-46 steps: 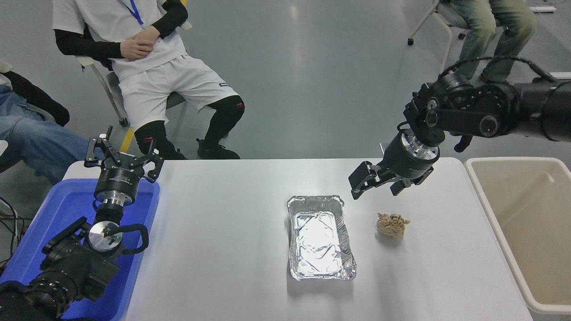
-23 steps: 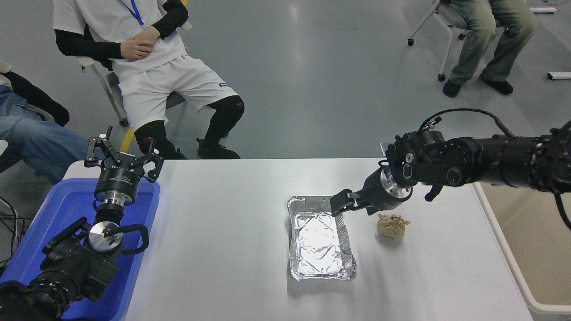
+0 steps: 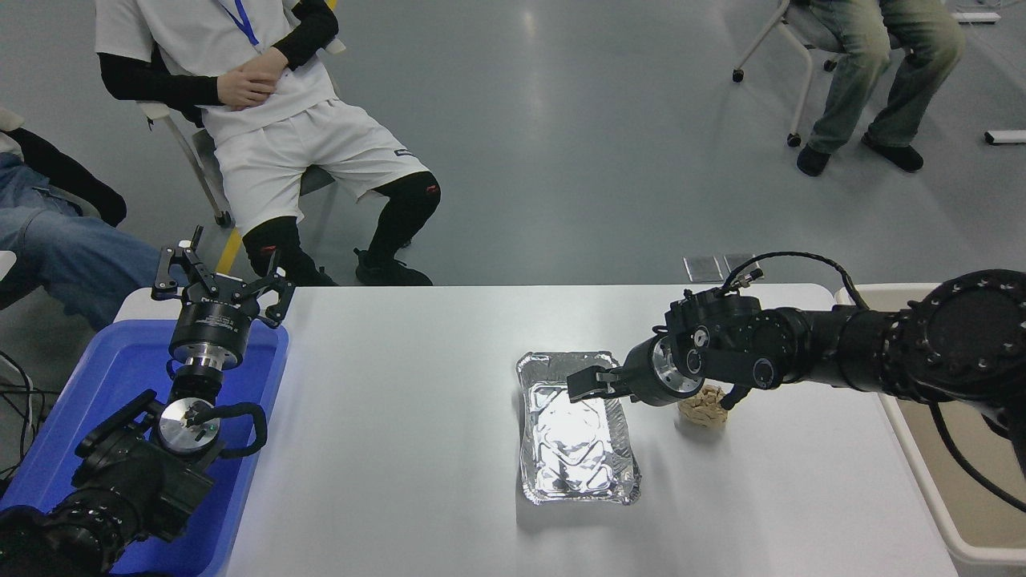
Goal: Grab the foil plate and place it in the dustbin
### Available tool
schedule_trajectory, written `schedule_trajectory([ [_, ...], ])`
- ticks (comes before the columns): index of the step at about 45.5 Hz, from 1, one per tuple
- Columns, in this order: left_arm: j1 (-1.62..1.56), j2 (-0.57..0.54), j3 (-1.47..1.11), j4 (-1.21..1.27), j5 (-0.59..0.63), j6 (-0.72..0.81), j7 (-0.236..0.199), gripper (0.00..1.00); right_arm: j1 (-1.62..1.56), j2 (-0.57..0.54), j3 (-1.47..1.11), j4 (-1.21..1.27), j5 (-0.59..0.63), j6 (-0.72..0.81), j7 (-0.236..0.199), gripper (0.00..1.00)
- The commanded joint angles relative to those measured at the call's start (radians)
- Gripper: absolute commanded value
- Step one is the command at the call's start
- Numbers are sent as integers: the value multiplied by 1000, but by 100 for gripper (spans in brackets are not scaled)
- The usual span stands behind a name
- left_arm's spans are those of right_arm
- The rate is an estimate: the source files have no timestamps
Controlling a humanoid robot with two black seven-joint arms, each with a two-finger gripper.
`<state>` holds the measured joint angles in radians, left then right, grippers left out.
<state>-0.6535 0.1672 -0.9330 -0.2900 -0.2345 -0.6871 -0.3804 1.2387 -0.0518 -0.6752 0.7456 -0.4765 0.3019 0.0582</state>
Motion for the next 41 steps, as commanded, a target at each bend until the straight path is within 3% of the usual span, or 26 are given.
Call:
schedule_trajectory([
  [1,0,0,0,0,0,0,0,99,-59,7,5,-55,-4,-38,0,100],
  [16,0,0,0,0,0,-2,0,99,-105,16,-4,-51,-45,-67,0,100],
  [32,0,0,0,0,0,-2,0,99,-145,40,0,-54,-45,-190,-20,86],
  [39,0,0,0,0,0,-2,0,99,-156,40,0,-52,-47,-224,-28,73],
  [41,0,0,0,0,0,-2,0,99,-156,38,-4,-52,-47,-224,-28,64],
])
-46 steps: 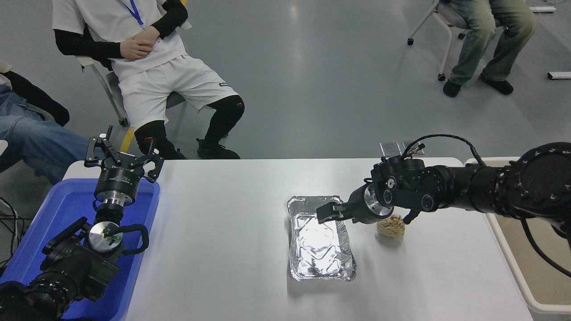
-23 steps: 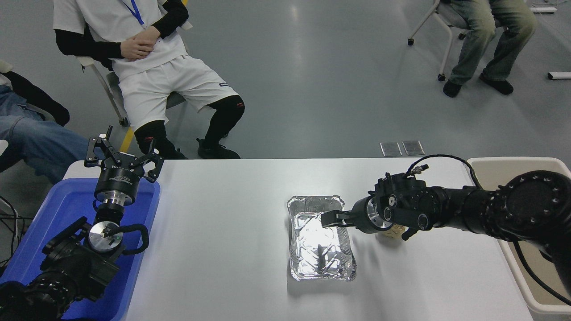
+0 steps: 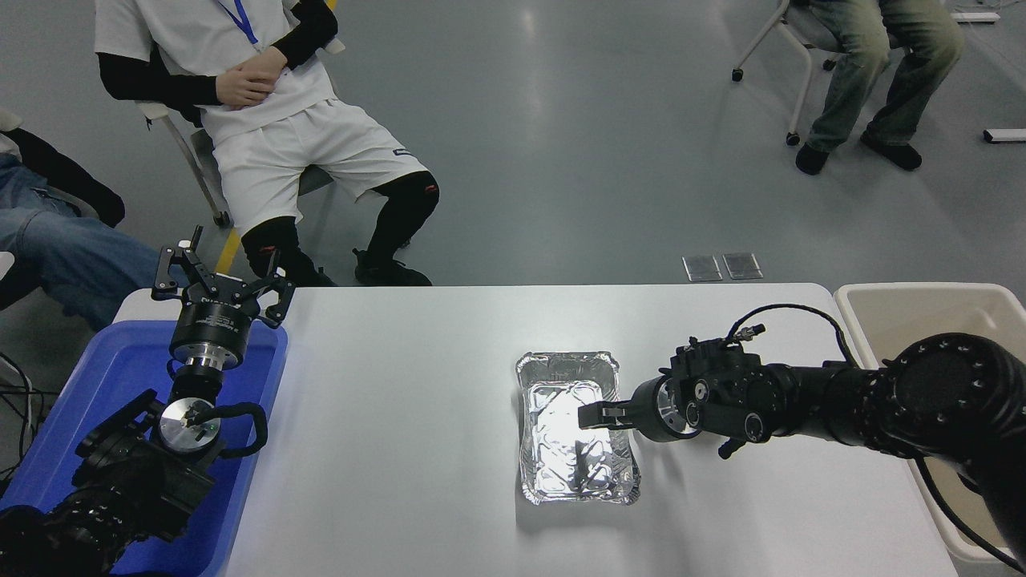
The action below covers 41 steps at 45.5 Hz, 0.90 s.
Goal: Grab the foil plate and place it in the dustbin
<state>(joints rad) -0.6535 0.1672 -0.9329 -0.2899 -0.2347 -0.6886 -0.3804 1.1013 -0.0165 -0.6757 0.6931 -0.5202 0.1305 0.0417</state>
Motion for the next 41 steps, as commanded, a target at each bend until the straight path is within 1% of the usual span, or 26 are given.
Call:
schedule_trajectory([
  [1,0,0,0,0,0,0,0,99,-18,3,-5,2,-3,-52,-11,60],
  [4,0,0,-1,0,0,0,0,99,-20,1,-10,6,-3,-51,-11,48],
  [6,0,0,0,0,0,0,0,99,-20,0,-11,11,-3,-48,-11,37],
  [10,0,0,0,0,0,0,0,99,-21,-3,-10,14,0,-39,-11,0],
  [31,0,0,-1,0,0,0,0,99,-11,-23,-5,35,2,-32,-11,0],
  [38,0,0,0,0,0,0,0,99,49,-85,-10,129,-3,-11,-13,0],
  [41,0,0,0,0,0,0,0,99,100,-129,-22,195,-21,26,-13,0],
])
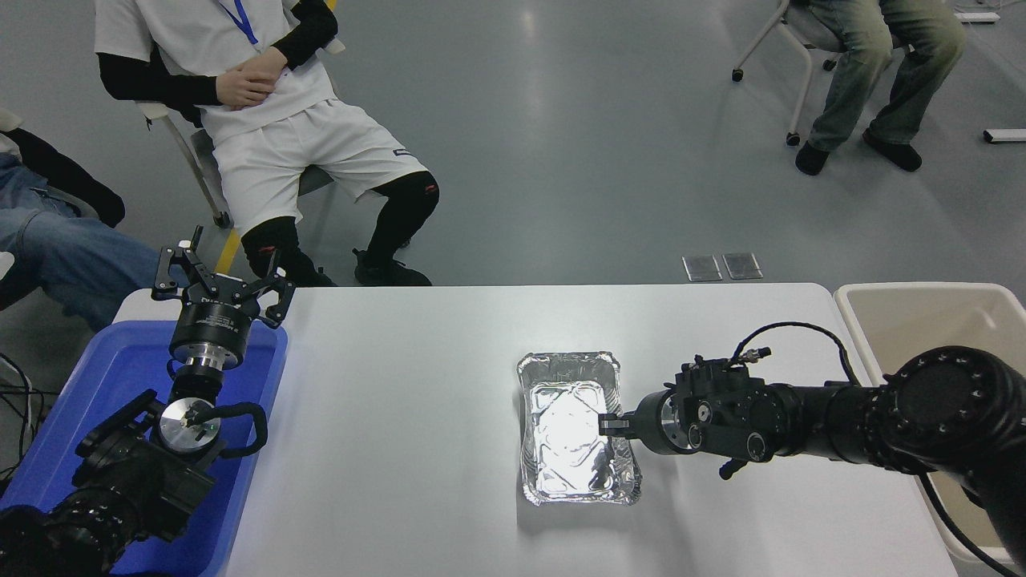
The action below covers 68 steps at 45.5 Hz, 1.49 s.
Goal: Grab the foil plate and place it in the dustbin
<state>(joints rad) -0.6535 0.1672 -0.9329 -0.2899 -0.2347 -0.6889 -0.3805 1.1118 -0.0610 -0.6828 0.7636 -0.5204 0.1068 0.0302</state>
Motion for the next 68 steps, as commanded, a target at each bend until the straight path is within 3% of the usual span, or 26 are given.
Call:
schedule_trajectory([
  [1,0,0,0,0,2,0,0,99,108,-98,-21,143,-32,63,-1,0],
  [23,0,0,-1,0,0,0,0,99,439,-316,-41,359,-64,266,-4,0],
  [37,0,0,0,0,0,0,0,99,687,-433,-52,460,-66,505,-15,0],
  [49,0,0,0,0,0,0,0,99,887,-474,-63,514,-101,671,-75,0],
  [68,0,0,0,0,0,0,0,99,1094,-496,-87,546,-104,679,-78,0],
])
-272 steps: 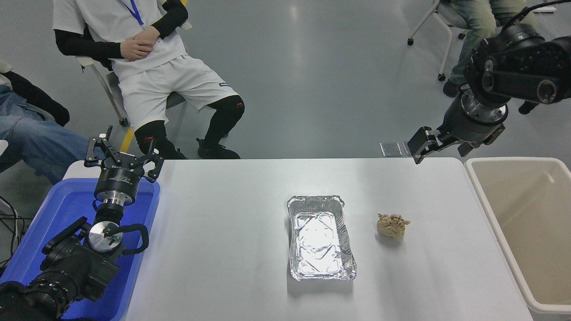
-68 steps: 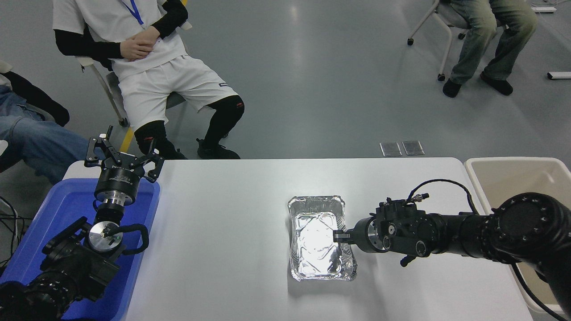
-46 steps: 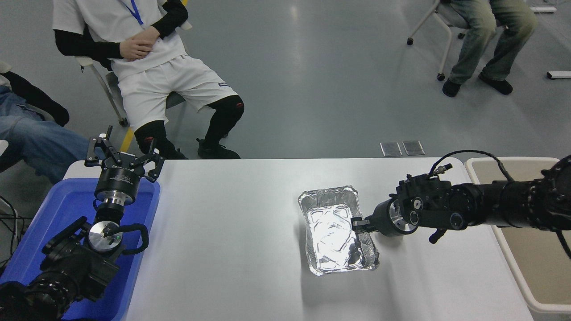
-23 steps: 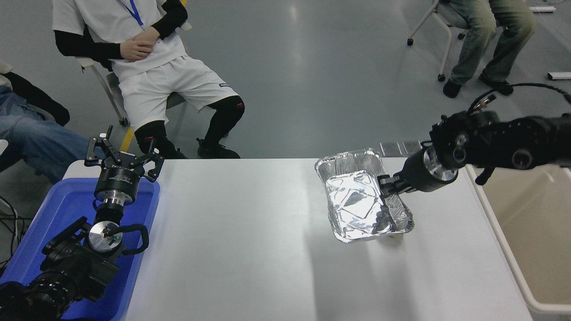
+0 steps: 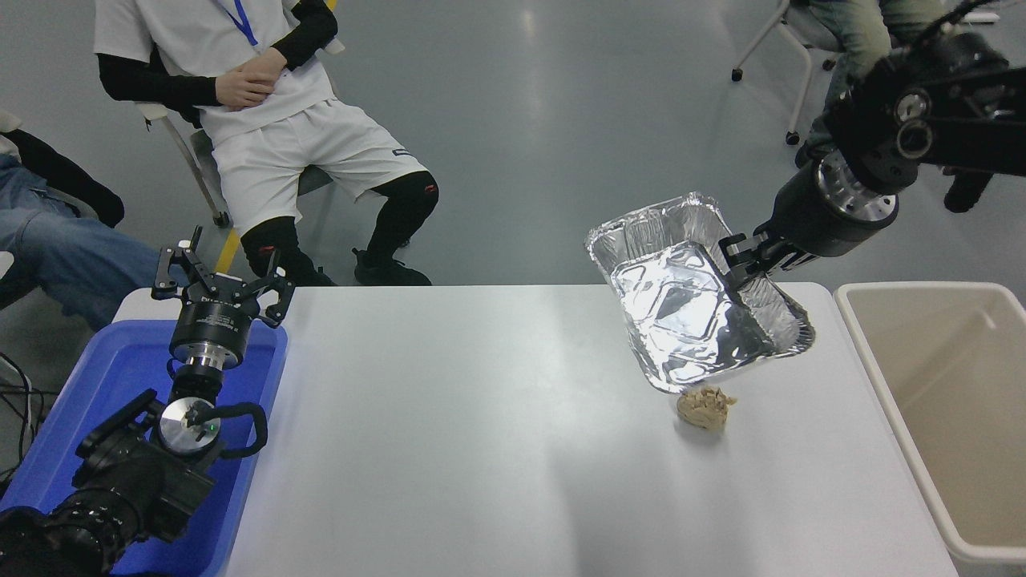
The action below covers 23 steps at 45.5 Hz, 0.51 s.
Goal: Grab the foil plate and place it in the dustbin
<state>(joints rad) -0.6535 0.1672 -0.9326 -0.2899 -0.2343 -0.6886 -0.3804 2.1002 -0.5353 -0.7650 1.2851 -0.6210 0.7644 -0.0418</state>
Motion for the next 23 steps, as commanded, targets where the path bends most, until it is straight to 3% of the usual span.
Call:
schedule_trajectory([
  [1,0,0,0,0,1,0,0,99,110,-25,-5,26,-3,21,-6,0],
  [23,0,0,0,0,0,0,0,99,98,-101,-80,13,-31,21,-7,0],
])
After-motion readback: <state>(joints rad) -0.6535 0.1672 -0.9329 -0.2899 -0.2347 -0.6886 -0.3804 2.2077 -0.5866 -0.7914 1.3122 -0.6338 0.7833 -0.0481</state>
